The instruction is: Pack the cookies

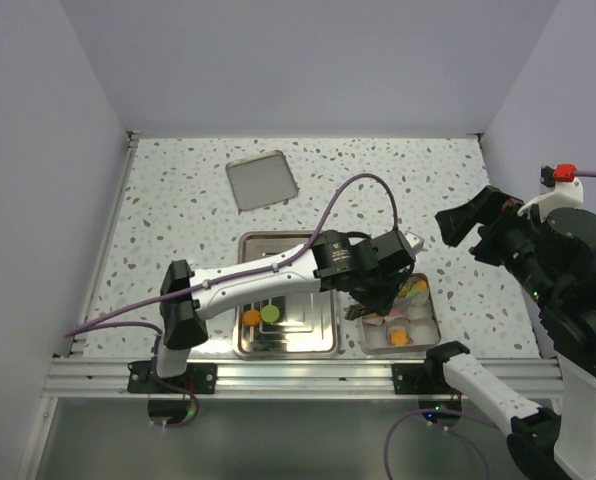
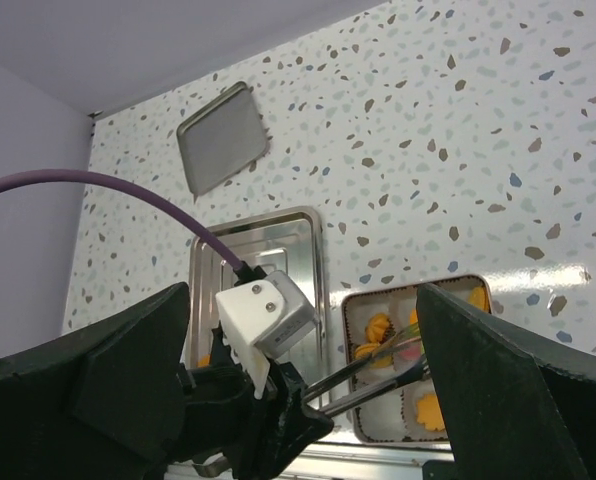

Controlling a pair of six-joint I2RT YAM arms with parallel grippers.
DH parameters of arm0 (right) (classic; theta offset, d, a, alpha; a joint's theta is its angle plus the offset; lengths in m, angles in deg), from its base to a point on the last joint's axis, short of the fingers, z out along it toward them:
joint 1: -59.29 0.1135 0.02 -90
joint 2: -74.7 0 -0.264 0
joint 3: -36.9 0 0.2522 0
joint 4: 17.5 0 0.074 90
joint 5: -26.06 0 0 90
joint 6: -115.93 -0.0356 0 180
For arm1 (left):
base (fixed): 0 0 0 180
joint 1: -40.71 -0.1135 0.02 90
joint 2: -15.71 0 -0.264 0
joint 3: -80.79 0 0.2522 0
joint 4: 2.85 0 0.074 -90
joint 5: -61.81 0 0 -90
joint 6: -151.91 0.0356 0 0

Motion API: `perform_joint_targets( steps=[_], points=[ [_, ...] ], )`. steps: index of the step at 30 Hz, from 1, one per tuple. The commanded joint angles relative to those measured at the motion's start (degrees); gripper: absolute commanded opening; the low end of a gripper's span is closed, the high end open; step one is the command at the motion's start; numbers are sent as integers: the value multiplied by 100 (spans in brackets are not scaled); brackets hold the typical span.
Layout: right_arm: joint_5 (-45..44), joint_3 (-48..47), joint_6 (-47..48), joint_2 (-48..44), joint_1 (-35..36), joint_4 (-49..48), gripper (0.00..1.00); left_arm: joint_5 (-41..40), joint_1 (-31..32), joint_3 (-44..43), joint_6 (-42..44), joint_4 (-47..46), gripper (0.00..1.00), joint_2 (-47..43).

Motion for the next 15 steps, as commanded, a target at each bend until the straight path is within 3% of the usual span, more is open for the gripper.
perform_joint_targets(
  steps=[1,15],
  points=[
    [-182,96,70,7,28,-74,99,224,58,-451,192,-347,35,166],
    [-234,272,97,25,151,-109,99,532,102,-407,209,-487,36,527]
  ],
)
